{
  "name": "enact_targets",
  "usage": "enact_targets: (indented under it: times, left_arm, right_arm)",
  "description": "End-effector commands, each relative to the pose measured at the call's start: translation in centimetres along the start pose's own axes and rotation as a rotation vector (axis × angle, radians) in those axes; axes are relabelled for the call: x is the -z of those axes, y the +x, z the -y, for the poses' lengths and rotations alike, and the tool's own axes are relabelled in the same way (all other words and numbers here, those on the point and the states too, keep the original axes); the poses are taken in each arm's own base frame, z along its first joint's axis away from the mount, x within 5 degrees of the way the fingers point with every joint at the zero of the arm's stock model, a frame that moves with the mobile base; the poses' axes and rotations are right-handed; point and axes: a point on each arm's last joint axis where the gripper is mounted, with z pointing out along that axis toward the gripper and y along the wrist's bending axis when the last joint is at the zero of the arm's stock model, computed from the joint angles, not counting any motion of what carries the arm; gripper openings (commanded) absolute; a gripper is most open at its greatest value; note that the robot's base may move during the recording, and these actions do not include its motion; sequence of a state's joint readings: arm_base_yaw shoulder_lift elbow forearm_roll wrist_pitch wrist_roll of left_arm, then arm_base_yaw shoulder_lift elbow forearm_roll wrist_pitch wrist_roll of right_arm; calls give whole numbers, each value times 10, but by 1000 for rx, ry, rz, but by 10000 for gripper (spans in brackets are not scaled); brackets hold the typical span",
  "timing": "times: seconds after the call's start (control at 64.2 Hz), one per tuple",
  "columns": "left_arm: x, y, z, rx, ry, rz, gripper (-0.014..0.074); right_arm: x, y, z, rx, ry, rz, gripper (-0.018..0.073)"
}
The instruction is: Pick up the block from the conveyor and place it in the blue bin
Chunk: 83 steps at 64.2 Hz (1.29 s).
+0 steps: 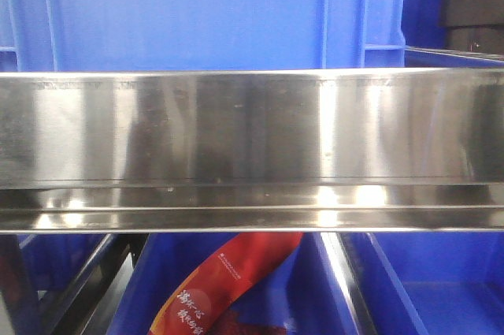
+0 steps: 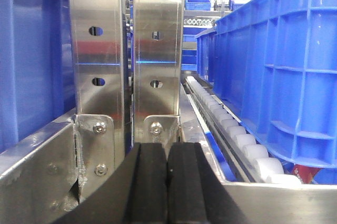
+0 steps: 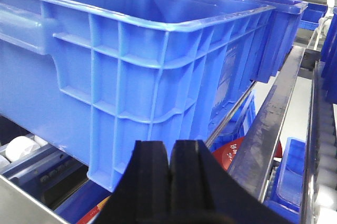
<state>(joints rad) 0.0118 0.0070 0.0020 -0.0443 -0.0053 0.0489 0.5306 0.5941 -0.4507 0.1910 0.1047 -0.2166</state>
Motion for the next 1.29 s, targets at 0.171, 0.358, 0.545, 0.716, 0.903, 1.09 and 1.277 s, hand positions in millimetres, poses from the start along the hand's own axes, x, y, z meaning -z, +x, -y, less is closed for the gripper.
enact_targets:
  times: [0.171,0.358,0.545,0.716,0.903,1.09,1.277]
  left_arm:
    - [1,-3,0,5,-6,30,-111]
    - [1,-3,0,5,-6,30,-111]
    - [1,-3,0,5,-6,30,-111]
    - [1,-3,0,5,-6,30,-111]
    - [1,-3,0,5,-6,30,-111]
    - [1,-3,0,5,-6,30,-111]
    - [1,-3,0,5,-6,30,-111]
  right_arm:
    - [1,-2,1,10,6,27,-154]
    - [1,-2,1,11,7,29,-154]
    - [1,-3,1,13,10,41,-154]
    - [11,4,6,45,59,60,-154]
    - [39,30,21,-38,259,122,-154]
    - [57,70,24,-68,404,159,-154]
    - [63,102,22,-105,462,202,-154]
